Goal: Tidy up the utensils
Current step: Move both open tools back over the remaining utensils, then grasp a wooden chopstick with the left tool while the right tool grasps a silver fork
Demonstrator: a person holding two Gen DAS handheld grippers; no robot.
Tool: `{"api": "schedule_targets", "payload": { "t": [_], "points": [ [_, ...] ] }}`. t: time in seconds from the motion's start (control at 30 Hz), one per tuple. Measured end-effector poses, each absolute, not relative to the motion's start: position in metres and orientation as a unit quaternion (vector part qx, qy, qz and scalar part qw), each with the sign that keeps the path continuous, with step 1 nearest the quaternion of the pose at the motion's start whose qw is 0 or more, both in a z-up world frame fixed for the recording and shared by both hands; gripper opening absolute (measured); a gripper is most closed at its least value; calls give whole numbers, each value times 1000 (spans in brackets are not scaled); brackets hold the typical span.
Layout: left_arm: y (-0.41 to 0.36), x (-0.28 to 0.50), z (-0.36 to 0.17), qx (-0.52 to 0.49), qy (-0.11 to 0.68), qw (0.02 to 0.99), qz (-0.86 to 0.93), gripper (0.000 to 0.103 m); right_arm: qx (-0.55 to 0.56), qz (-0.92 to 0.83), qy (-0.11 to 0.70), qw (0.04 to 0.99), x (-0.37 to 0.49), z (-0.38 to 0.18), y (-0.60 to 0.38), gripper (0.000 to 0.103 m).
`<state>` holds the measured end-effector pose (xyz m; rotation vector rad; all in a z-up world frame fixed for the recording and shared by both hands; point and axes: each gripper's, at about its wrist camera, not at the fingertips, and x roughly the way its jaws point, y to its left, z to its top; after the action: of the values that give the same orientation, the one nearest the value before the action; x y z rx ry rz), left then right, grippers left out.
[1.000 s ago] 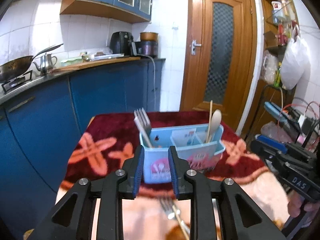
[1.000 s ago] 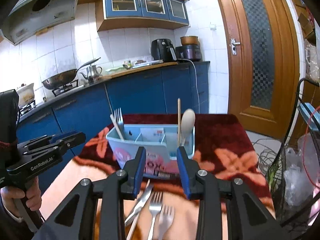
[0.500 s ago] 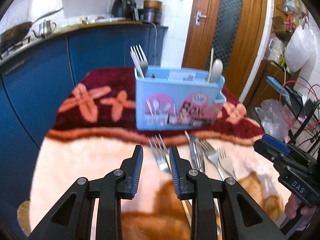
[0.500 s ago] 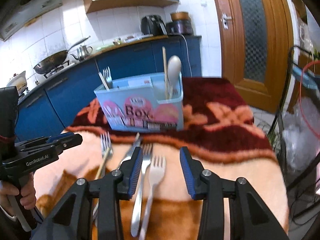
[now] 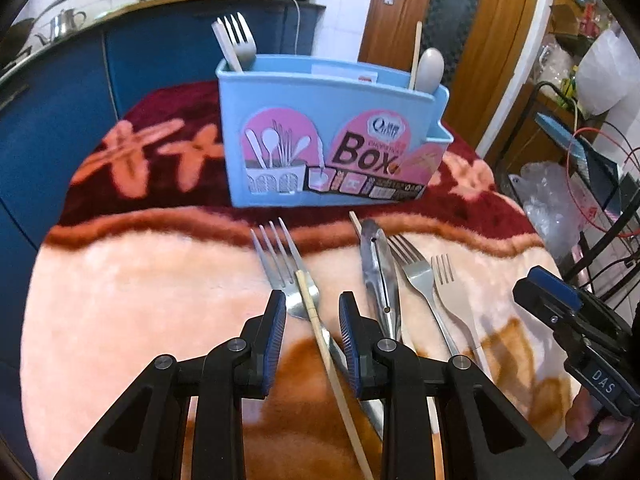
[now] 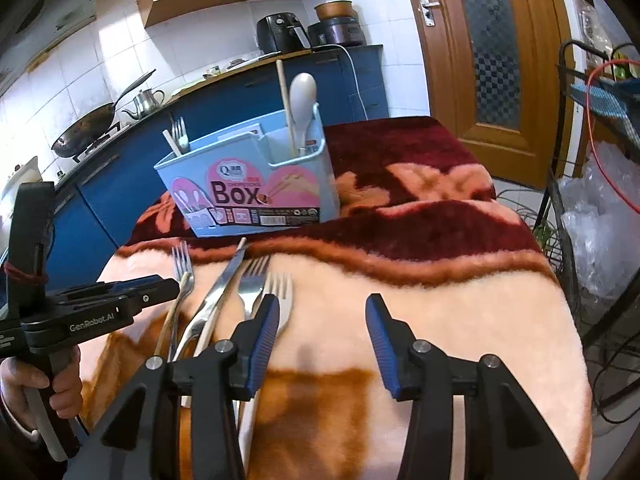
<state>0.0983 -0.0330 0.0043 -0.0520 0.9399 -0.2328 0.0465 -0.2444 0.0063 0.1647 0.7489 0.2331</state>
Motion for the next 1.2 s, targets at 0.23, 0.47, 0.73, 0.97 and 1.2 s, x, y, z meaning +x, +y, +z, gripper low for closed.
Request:
{"api": "schedule_targets", "payload": {
  "t": [0.23, 0.47, 0.73, 0.97, 1.2],
  "points": [
    [-35, 111, -9, -30, 477, 871, -111, 23, 94, 116, 373, 916, 50, -4, -252, 49],
    [-27, 114, -8, -56, 480, 867, -118, 5, 94, 121, 381, 912, 52, -7, -251, 49],
    [-8, 104, 5, -74, 450, 883, -112, 4, 81, 139, 393, 905, 57, -4, -238, 49],
    [2, 94, 25, -98, 406, 900, -127, 4, 47, 164, 430, 886, 77, -8, -218, 49],
    [9, 86, 45, -102, 356, 920, -128, 4, -3, 175, 452, 875, 96, -17, -201, 39]
  ]
}}
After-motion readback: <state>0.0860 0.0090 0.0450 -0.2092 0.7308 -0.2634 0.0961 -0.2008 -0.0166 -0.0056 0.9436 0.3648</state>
